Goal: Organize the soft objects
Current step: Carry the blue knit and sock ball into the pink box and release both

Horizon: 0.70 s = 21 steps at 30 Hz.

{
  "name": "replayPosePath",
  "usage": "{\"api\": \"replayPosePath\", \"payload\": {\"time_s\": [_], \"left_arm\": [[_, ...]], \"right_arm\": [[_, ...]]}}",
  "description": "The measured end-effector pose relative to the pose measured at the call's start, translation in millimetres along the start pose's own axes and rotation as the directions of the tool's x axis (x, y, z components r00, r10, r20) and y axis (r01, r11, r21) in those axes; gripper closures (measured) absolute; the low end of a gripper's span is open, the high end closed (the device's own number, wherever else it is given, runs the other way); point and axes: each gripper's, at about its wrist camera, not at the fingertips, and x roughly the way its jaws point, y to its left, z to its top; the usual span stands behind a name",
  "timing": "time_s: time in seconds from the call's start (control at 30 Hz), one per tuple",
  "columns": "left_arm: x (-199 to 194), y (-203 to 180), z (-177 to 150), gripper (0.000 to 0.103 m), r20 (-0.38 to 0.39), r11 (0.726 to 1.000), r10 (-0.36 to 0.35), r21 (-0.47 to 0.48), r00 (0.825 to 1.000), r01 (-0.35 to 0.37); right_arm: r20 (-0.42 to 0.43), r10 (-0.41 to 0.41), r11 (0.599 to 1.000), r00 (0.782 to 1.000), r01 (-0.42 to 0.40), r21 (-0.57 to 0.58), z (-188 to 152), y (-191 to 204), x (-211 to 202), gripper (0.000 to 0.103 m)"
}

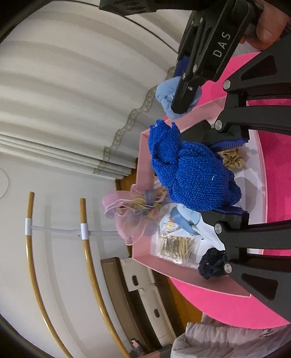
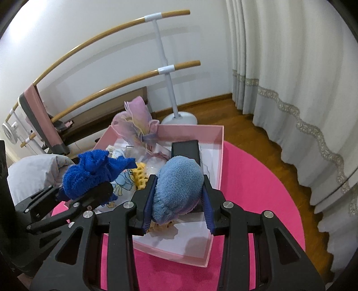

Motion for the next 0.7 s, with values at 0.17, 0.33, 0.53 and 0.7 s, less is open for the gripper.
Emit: {"api": "replayPosePath", "payload": {"time_s": [0.17, 0.33, 0.53, 0.7], "left_arm": [[10, 1, 2, 0.052, -0.004, 1.0, 0.016, 0.004, 1.0, -0.016], [2, 6, 6, 0.015, 0.048, 0.999, 0.047, -0.022, 0.998, -0.046], [-16, 12, 6, 0.003, 0.105, 0.995, 0.099, -0.036, 0.99, -0.096], [-36, 10, -1, 0.0, 0.16, 0.985, 0.171, -0.027, 0.972, -0.169]], "right_arm": [[-0.021, 0.007, 1.0, 1.0, -0.007, 0.009, -1, -1, 6, 0.066], [-0.029, 0.012, 1.0, 1.0, -0.011, 0.028, -3, 1, 7, 0.05], [-0.002, 0.023, 0.998, 1.0, -0.023, 0.066, -6, -1, -1, 0.004], [0.081, 0.005, 0.995, 0.997, -0.013, 0.098, -8, -1, -27, 0.0]]}}
